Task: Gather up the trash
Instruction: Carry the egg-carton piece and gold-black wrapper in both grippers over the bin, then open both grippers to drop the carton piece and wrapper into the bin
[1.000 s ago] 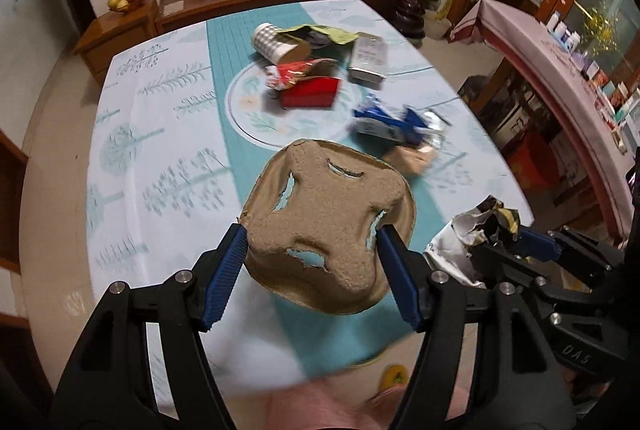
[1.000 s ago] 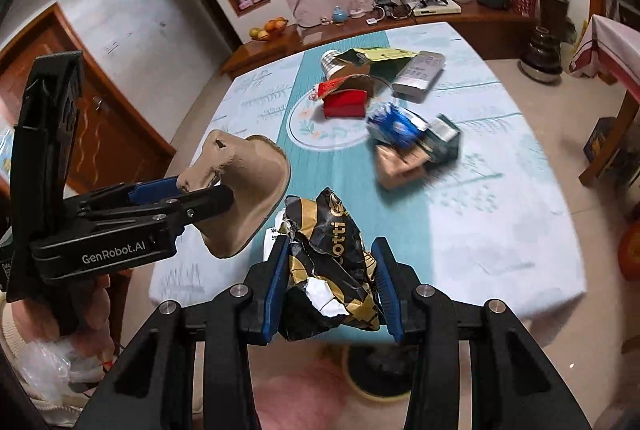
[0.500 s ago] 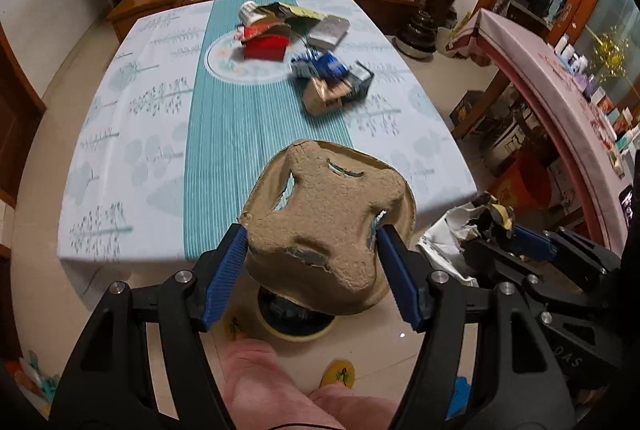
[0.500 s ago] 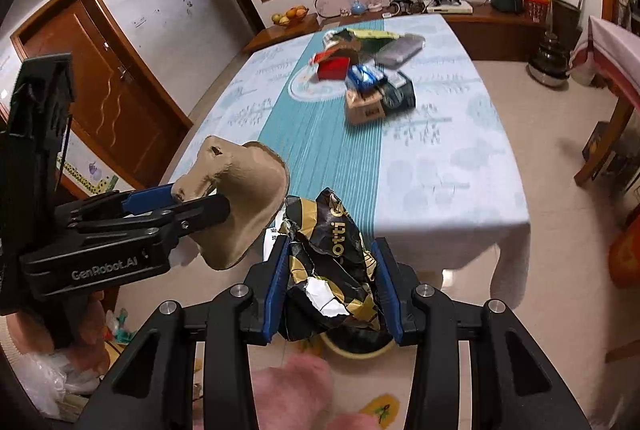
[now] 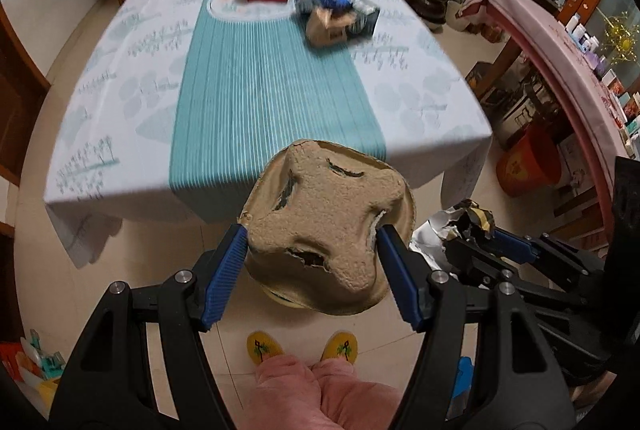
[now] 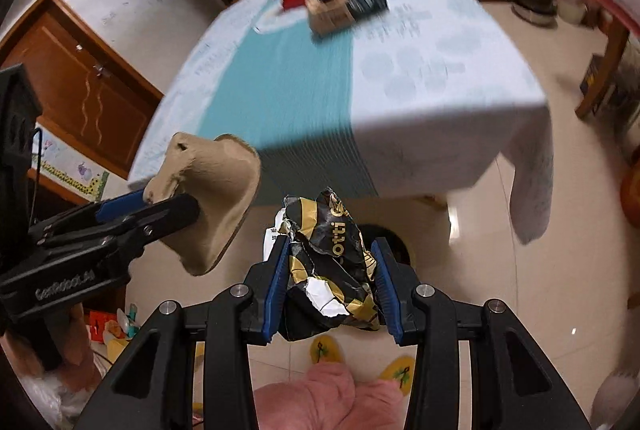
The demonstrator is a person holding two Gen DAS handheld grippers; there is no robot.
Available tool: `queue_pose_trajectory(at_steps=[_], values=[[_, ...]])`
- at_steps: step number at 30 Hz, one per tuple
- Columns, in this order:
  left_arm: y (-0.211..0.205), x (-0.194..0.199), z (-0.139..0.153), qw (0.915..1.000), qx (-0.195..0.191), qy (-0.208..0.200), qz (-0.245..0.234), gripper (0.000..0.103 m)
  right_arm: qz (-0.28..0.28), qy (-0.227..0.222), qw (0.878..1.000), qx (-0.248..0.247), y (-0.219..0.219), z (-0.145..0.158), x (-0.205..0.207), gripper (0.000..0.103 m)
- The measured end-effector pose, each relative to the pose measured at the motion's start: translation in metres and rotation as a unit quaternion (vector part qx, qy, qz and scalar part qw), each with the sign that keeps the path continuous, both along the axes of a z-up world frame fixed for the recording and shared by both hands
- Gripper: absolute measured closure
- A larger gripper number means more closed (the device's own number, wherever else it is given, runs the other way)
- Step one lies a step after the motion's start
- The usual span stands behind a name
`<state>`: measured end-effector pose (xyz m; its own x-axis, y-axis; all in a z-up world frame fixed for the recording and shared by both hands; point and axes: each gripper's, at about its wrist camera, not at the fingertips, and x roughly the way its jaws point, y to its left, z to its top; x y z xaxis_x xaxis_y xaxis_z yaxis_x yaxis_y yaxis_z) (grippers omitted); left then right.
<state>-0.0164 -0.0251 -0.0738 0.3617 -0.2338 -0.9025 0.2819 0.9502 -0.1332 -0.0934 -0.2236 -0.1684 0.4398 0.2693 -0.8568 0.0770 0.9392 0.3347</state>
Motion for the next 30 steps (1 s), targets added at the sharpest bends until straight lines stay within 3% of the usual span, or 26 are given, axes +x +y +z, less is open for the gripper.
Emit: queue_pose_trajectory(at_steps=[16, 20, 30], values=[[0.009, 0.008, -0.194, 0.9969, -0.006, 0.066, 0.044, 0.038, -0.064, 0.097, 0.993, 0.035, -0.012, -0.218, 0.019, 0.061], [0.011, 0.016, -0.239, 0.9957, 0.003, 0.076, 0.053, 0.038, -0.065, 0.109, 0.991, 0.047, -0.006, -0.255, 0.032, 0.059], [0.021, 0.028, -0.301, 0.9935, 0.014, 0.089, 0.07, 0.035, -0.064, 0.126, 0.987, 0.076, 0.013, -0.316, 0.052, 0.042]])
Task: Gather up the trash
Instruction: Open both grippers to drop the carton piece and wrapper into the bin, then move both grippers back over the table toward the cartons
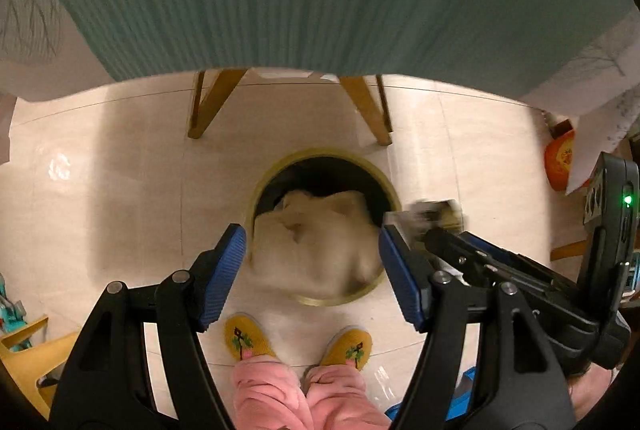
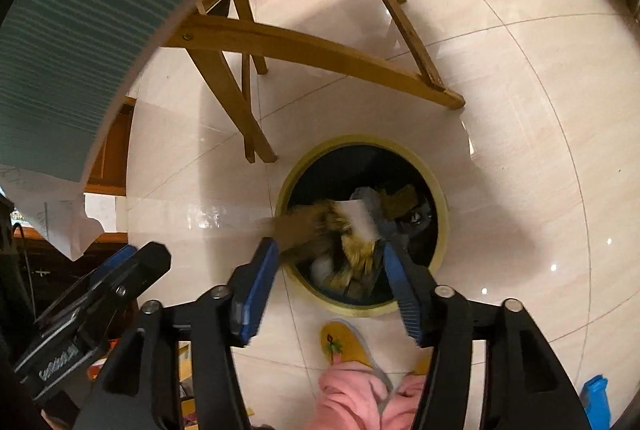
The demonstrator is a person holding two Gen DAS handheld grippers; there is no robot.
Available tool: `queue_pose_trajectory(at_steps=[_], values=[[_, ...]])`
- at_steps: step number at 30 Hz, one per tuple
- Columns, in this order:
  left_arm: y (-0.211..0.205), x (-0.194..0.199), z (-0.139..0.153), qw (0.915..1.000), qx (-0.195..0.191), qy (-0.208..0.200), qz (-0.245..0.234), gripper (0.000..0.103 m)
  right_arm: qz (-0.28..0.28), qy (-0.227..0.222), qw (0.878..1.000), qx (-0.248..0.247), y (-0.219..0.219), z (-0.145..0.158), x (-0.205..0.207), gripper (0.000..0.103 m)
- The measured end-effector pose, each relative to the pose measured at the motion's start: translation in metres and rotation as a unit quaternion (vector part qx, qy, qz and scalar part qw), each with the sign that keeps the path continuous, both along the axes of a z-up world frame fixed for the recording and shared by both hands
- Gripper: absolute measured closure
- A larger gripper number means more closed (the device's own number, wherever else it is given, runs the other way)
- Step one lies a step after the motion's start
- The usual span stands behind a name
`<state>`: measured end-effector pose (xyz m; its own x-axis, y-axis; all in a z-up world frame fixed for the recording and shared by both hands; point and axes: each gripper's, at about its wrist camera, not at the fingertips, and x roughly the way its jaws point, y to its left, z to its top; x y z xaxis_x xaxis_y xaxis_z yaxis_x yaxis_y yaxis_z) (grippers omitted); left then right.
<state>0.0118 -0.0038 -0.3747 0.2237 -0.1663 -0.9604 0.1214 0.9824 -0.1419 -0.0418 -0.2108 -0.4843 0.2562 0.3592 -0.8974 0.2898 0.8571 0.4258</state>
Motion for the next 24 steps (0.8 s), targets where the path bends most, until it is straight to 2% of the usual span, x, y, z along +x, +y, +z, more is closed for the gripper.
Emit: queue_pose_trajectory(at_steps=[1, 2, 3, 9, 13, 17, 24], values=[[0.003, 0.0, -0.004, 1.0, 0.003, -0.001, 0.002, 0.032, 0.001, 0.001, 1.0, 0.0, 0.003, -0.003, 0.001, 0.041], [0.007, -0.001, -0.007, 1.0, 0.007, -0.002, 0.005, 0.024, 0.004, 0.0, 1.0, 0.0, 0.008, -0.007, 0.0, 0.041], [0.01, -0.002, -0.009, 0.9999, 0.009, -0.003, 0.009, 0.022, 0.007, -0.002, 1.0, 0.0, 0.011, -0.007, 0.0, 0.041], [0.029, -0.007, -0.008, 0.9995, 0.016, -0.011, 0.025, 0.022, 0.033, -0.018, 0.999, -0.014, 0.028, 0.011, 0.002, 0.041], [0.035, -0.011, 0.004, 0.9992, 0.012, -0.021, 0.032, 0.022, 0.039, -0.03, 0.998, -0.025, 0.029, 0.036, 0.0, 0.041], [0.041, -0.016, 0.033, 0.9986, 0.004, -0.036, 0.037, 0.022, 0.038, -0.042, 0.998, -0.03, 0.027, 0.072, -0.003, 0.041], [0.038, -0.021, 0.113, 0.9971, -0.009, -0.071, 0.024, 0.022, 0.033, -0.073, 0.996, -0.037, 0.024, 0.159, -0.014, 0.041]])
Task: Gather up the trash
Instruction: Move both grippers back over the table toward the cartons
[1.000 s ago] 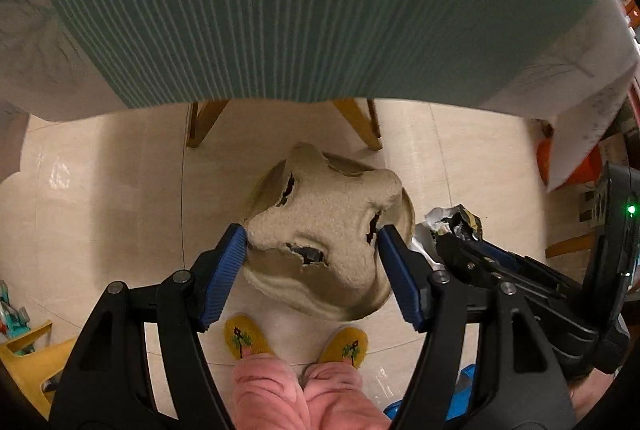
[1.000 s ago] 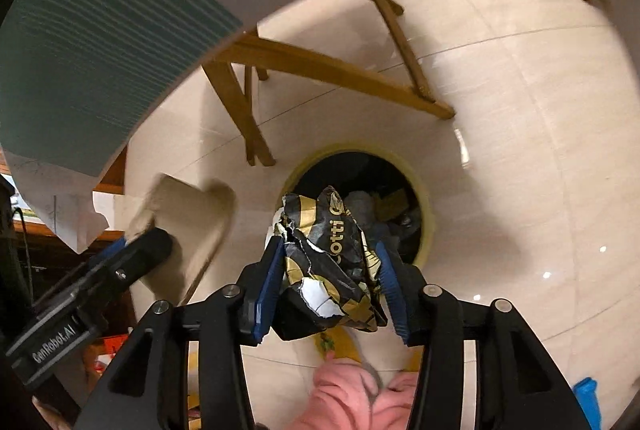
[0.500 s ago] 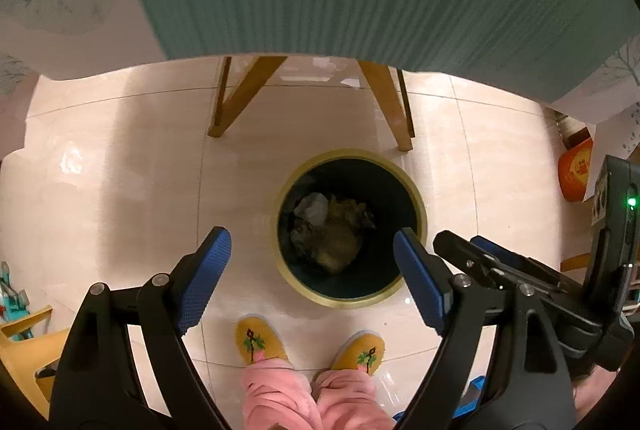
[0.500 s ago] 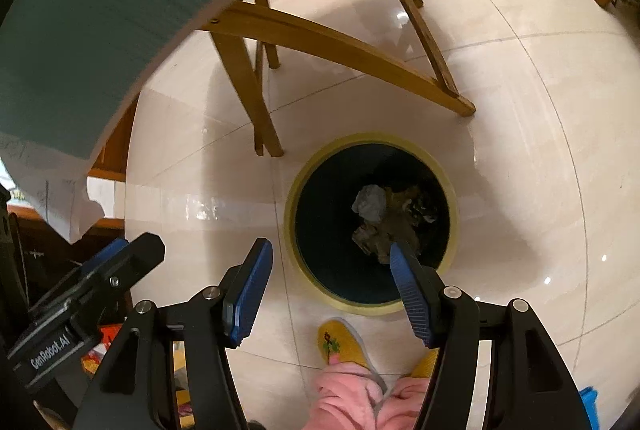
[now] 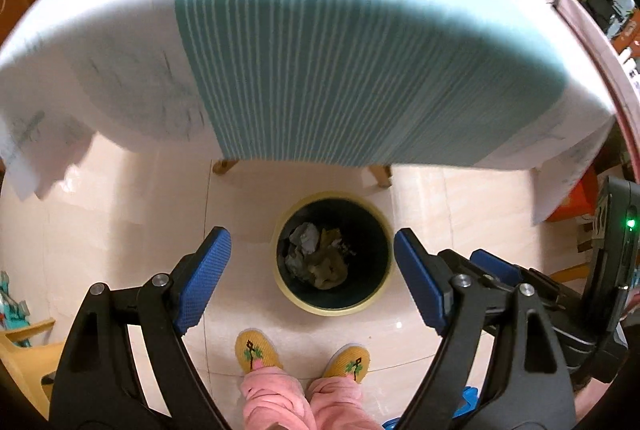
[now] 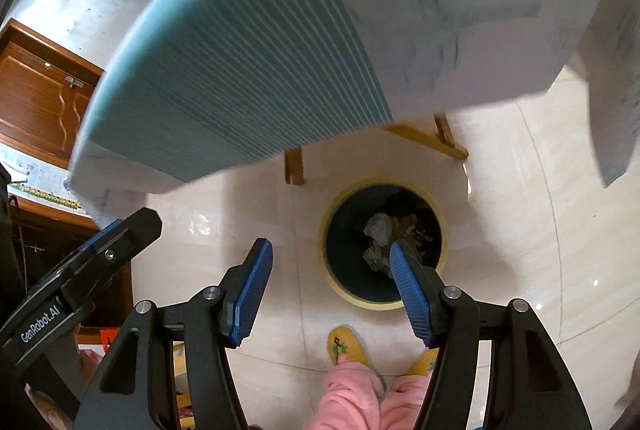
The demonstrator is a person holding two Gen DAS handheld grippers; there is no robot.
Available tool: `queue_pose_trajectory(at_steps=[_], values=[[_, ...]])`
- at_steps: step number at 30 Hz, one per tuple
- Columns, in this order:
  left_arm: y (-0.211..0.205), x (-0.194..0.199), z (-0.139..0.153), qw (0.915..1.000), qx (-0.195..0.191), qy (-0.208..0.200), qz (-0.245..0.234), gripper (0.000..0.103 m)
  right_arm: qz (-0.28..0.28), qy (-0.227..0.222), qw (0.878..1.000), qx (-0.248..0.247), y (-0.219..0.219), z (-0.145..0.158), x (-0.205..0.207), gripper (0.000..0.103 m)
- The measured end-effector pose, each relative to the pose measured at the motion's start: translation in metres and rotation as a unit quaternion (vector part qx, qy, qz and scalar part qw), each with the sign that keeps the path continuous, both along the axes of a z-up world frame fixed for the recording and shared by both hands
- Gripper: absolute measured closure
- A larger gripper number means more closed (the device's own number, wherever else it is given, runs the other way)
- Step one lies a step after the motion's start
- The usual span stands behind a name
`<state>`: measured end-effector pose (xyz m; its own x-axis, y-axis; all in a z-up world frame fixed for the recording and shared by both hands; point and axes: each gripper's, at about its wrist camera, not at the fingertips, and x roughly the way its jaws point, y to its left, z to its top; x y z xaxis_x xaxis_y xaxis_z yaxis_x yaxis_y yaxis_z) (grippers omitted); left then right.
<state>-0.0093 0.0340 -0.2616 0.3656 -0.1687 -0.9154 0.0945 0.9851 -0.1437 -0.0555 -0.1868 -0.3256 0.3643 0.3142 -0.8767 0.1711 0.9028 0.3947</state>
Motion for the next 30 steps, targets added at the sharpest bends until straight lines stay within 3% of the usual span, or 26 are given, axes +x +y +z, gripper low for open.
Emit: queue_pose_trajectory(at_steps=[7, 11, 14, 17, 23, 30], values=[[-0.005, -0.002, 0.093, 0.9987, -0.007, -0.038, -0.033, 0.022, -0.001, -0.035, 0.999, 0.005, 0.008, 0.099, -0.016, 0.041], [-0.009, 0.001, 0.149, 0.9963, -0.019, -0.059, -0.06, 0.022, -0.008, -0.057, 0.998, -0.016, 0.016, 0.159, -0.022, 0.037], [-0.011, 0.004, 0.207, 0.9916, -0.032, -0.081, -0.096, 0.022, -0.027, -0.071, 0.997, -0.024, 0.017, 0.197, -0.023, 0.036], [-0.012, 0.007, 0.242, 0.9853, -0.028, -0.11, -0.128, 0.022, -0.042, -0.093, 0.994, -0.03, 0.016, 0.232, -0.026, 0.034], [-0.001, 0.02, 0.294, 0.9789, -0.046, -0.14, -0.142, 0.021, -0.057, -0.136, 0.987, -0.066, 0.024, 0.286, -0.026, 0.033], [0.018, 0.044, 0.33, 0.974, -0.061, -0.168, -0.139, 0.022, -0.084, -0.179, 0.976, -0.086, 0.027, 0.331, -0.019, 0.033]])
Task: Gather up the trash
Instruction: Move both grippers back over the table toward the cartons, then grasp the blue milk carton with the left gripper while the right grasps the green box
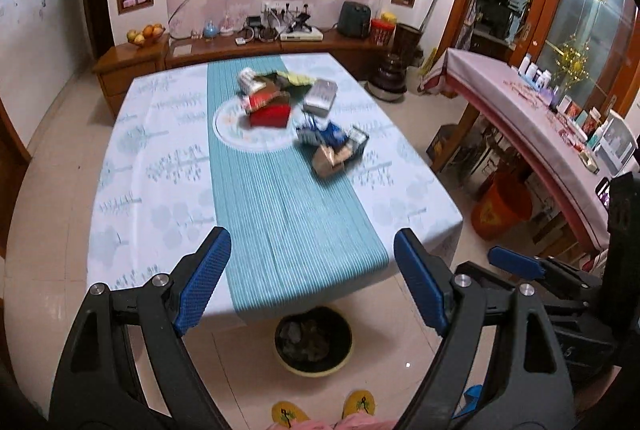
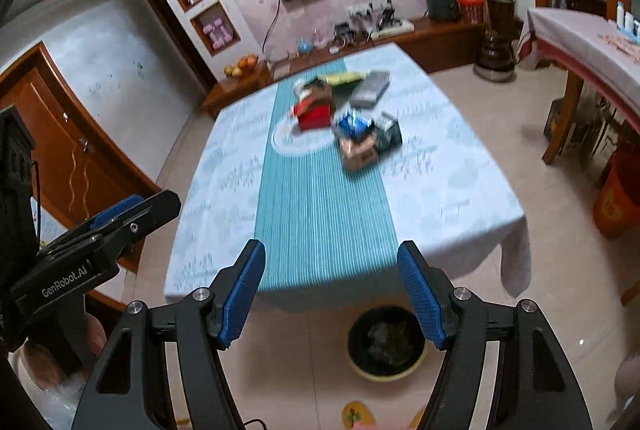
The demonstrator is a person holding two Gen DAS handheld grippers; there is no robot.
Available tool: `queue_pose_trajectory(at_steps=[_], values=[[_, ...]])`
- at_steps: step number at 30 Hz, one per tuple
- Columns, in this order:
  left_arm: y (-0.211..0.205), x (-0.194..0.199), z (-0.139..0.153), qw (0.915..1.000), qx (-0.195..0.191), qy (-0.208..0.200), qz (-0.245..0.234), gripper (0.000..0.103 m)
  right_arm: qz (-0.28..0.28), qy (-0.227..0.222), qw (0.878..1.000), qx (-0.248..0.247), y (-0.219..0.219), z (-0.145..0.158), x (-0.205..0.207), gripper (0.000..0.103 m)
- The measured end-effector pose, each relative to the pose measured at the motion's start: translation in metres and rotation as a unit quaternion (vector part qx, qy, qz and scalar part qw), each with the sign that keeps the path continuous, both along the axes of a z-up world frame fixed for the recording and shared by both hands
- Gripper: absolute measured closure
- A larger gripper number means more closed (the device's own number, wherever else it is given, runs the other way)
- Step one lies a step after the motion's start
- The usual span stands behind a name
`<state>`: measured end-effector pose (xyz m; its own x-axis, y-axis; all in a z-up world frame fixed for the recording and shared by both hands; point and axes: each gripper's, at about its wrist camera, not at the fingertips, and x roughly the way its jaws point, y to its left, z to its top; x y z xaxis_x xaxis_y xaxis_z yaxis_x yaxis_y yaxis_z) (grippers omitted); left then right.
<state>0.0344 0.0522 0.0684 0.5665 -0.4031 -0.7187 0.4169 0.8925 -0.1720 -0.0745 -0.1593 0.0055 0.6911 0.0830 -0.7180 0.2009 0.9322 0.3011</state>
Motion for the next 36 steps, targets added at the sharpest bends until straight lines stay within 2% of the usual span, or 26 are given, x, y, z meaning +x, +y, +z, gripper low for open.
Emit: queue_pose_trajectory(at_steps=[8, 18, 25, 31, 36], values=[[0.012, 0.021, 0.029, 0.9994, 0.002, -0.03, -0.019, 0.021, -0.022, -0.016, 1.0, -0.008, 0.006, 0.017, 0.022, 0.033], [0.011, 0.06, 0.021, 0.9996, -0.016, 0.002, -0.023, 0.021, -0.03, 0.0, 0.999, -0.019, -0.013, -0.003, 0.063, 0.033], [-0.007, 0.117, -0.005, 0.9991, -0.02, 0.036, 0.012, 0.021, -0.015, 0.021, 1.0, 0.007, -0.061, -0.039, 0.128, 0.034], [-0.04, 0.187, -0.035, 0.9956, -0.002, 0.073, 0.058, 0.021, 0.023, 0.052, 0.998, 0.035, -0.111, -0.072, 0.199, 0.041], [-0.077, 0.255, -0.078, 0.9864, -0.004, 0.14, 0.085, 0.021, 0.052, 0.076, 0.995, 0.042, -0.15, -0.104, 0.259, 0.047]])
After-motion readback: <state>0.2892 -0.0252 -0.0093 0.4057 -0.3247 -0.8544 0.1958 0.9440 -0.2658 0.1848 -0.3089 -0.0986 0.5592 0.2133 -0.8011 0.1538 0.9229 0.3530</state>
